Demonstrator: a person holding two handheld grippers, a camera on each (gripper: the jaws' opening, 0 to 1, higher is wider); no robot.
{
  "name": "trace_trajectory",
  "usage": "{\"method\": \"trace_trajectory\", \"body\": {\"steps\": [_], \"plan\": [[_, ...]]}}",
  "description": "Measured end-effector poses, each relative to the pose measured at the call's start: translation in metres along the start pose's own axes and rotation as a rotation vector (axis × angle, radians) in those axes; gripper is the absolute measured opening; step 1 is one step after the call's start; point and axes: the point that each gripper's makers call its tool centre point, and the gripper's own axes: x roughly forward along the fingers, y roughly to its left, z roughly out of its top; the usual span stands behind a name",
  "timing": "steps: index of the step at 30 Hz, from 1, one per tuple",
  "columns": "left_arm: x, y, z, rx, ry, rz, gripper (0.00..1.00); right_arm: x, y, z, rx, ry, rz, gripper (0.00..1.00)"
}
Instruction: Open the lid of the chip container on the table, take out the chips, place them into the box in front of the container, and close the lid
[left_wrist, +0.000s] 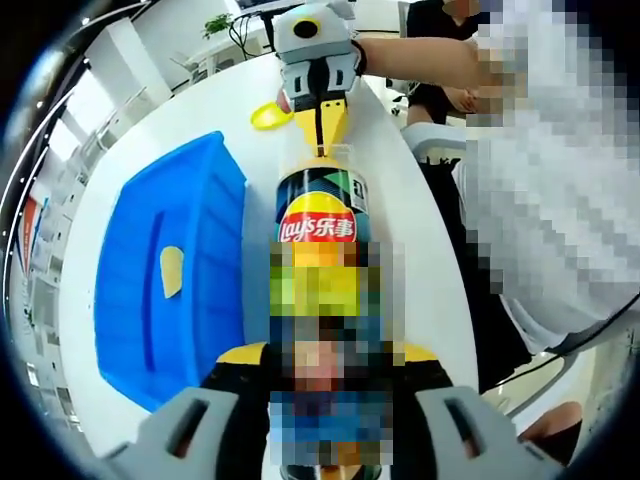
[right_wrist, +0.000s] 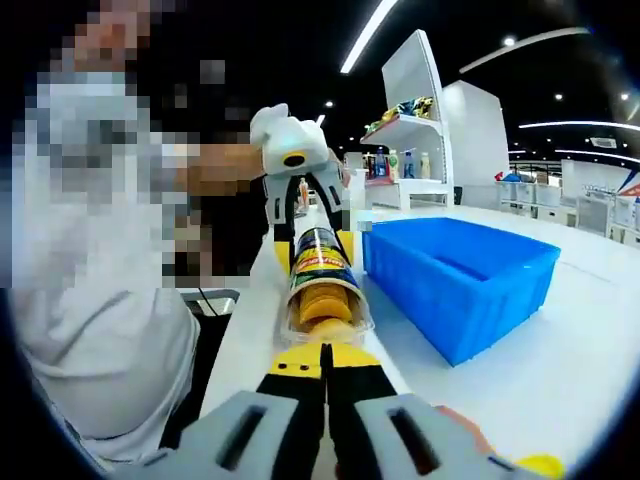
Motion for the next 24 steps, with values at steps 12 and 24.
{"method": "trace_trajectory", "body": {"steps": [12,24], "plan": [[-0.003,0.001,-0.006,0.000,0.010,-0.008,0.44,0.013,0.003,0.005,0.001,-0.003,0.021,0.01],[-0.003,0.003,-0.008,0.003,0.027,-0.004,0.44,0.028,0.005,0.006,-0.001,-0.005,0.039,0.01]]}}
